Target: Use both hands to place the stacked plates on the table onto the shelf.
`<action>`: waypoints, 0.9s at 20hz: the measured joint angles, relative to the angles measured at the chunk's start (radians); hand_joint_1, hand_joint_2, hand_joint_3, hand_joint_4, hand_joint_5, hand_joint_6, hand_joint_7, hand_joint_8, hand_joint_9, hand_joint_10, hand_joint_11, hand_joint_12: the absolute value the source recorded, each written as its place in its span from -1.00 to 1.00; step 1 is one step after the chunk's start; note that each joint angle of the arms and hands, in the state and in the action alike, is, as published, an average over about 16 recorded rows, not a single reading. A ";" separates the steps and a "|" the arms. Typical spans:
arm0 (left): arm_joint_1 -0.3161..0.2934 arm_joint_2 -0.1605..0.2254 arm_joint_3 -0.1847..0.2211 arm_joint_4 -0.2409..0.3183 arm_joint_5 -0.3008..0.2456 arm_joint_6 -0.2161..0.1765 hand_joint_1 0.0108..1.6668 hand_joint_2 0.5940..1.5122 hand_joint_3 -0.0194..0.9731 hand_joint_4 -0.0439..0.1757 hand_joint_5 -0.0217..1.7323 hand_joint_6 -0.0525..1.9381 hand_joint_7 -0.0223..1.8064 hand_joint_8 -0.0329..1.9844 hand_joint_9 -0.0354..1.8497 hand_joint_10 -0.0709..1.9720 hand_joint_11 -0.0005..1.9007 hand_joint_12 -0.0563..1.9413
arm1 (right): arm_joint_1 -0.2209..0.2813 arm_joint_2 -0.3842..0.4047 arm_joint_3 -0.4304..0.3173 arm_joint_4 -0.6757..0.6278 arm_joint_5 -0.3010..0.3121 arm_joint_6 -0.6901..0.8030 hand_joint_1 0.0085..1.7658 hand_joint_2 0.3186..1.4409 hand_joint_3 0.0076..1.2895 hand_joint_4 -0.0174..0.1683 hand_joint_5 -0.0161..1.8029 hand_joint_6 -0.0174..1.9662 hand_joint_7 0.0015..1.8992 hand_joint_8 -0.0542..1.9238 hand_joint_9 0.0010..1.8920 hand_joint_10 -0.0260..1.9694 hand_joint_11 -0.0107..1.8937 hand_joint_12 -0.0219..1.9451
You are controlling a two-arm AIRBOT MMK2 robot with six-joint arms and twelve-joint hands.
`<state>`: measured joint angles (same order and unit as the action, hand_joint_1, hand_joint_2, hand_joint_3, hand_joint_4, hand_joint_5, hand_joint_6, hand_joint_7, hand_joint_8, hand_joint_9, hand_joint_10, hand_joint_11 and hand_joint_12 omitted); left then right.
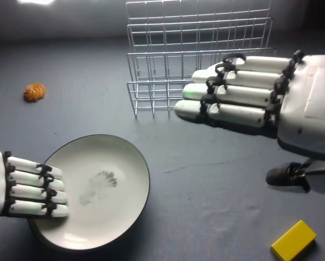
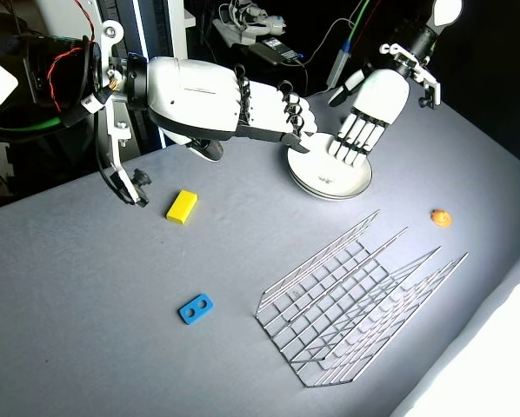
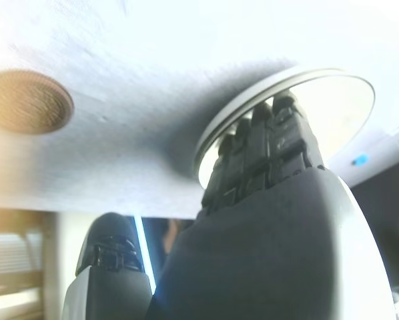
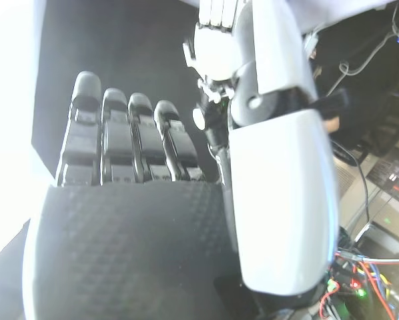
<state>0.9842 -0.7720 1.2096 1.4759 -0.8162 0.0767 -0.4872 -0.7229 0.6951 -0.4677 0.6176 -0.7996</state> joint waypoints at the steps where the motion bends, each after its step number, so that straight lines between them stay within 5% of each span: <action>1: 0.001 -0.002 -0.010 -0.012 0.005 -0.001 -0.99 0.14 -0.92 -0.66 -0.96 -0.97 -0.97 -0.97 -0.94 -0.92 -0.98 -0.94 | 0.000 -0.006 0.003 -0.004 -0.001 -0.007 0.34 0.14 -0.98 -0.74 -0.96 -0.96 -0.98 -0.93 -0.97 -0.97 -0.97 -0.53; 11: -0.015 -0.024 -0.115 -0.135 0.069 -0.001 -0.99 0.16 -0.92 -0.65 -0.95 -0.97 -0.97 -0.97 -0.94 -0.92 -0.98 -0.94 | 0.000 -0.117 0.046 -0.028 -0.028 -0.108 0.31 0.16 -0.99 -0.72 -0.96 -0.96 -0.98 -0.93 -0.96 -0.97 -0.97 -0.47; 18: -0.030 -0.033 -0.148 -0.170 0.098 0.000 -0.99 0.19 -0.92 -0.63 -0.94 -0.96 -0.97 -0.96 -0.95 -0.93 -0.98 -0.94 | 0.001 -0.244 0.107 -0.007 -0.071 -0.213 0.33 0.17 -0.99 -0.72 -0.96 -0.96 -0.98 -0.93 -0.94 -0.97 -0.97 -0.43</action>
<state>0.9545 -0.8052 1.0621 1.3064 -0.7184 0.0771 -0.4864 -0.9667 0.8020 -0.4745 0.5467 -1.0128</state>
